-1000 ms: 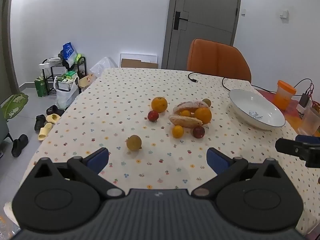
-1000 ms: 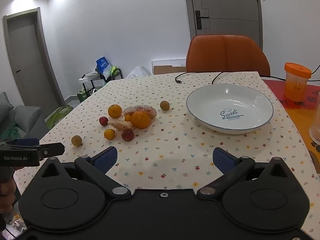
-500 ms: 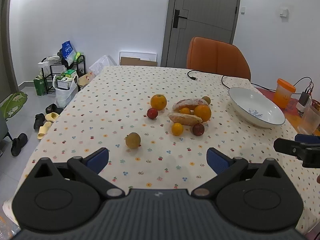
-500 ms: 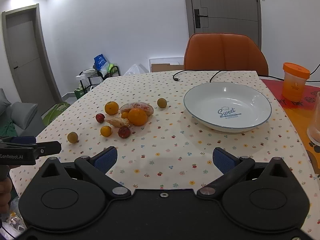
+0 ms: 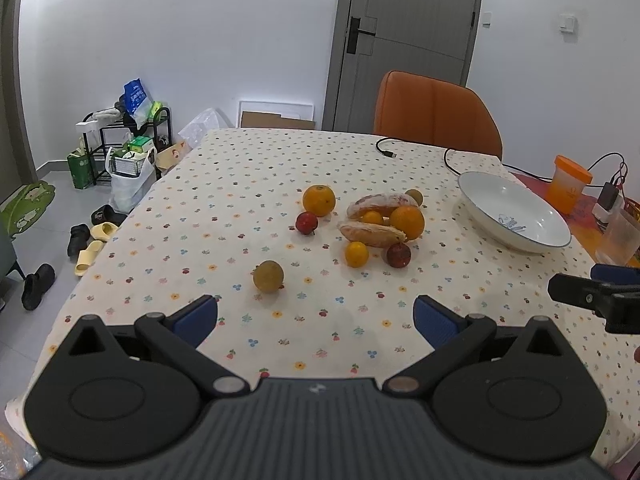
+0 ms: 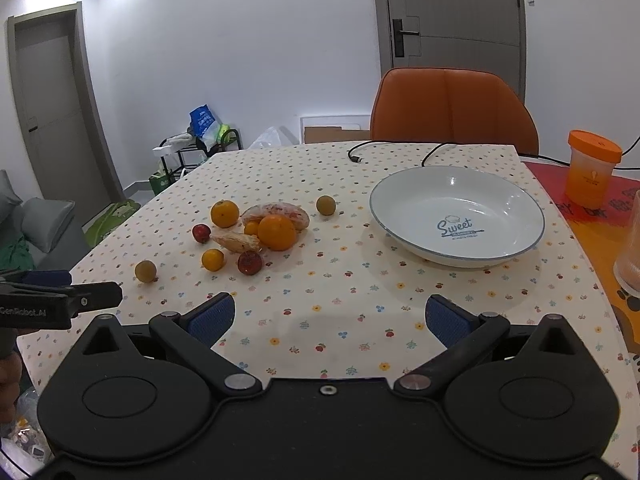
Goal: Organize fruits
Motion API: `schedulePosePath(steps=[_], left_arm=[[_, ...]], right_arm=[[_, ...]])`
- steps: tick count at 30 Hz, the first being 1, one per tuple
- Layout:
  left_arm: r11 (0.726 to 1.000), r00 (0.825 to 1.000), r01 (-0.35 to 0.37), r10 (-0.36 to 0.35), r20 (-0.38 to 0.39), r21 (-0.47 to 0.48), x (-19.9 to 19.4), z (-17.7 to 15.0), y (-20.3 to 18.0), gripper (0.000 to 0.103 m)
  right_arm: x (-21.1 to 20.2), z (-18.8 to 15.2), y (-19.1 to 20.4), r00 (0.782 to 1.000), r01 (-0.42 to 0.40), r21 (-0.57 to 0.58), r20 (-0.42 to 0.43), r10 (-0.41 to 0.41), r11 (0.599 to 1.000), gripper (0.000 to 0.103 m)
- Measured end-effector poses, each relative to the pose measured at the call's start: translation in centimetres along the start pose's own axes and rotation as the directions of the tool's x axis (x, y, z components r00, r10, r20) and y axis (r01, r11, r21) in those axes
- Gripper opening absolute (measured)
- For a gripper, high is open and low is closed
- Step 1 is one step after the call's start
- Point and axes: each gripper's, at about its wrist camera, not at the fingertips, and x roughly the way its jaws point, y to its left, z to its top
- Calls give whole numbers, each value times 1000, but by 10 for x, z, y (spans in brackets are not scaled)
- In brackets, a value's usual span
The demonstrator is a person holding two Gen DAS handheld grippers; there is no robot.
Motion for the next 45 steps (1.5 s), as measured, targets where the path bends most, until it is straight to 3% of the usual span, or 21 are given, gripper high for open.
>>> schedulePosePath(steps=[45], left_arm=[[1000, 1000, 4, -4, -3, -1, 0, 1, 1, 103]], right_arm=[[0, 7, 7, 1000, -18, -31, 22, 19, 999, 103]])
